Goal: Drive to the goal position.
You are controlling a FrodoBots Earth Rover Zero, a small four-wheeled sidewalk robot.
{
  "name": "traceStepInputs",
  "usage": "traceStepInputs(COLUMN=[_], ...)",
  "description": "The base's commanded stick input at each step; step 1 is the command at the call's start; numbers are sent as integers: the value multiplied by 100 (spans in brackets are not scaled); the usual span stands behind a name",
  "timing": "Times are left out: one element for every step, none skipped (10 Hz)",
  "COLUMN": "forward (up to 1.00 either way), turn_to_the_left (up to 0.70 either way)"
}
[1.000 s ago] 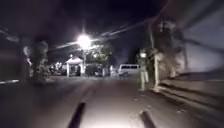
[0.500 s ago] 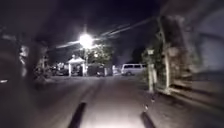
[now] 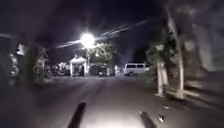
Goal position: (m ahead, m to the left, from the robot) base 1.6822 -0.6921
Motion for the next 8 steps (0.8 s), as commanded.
traceStepInputs(forward=[100,100,100,100,100,100,100,100], turn_to_the_left=[3,3,3,3,-37,-37,-20,3])
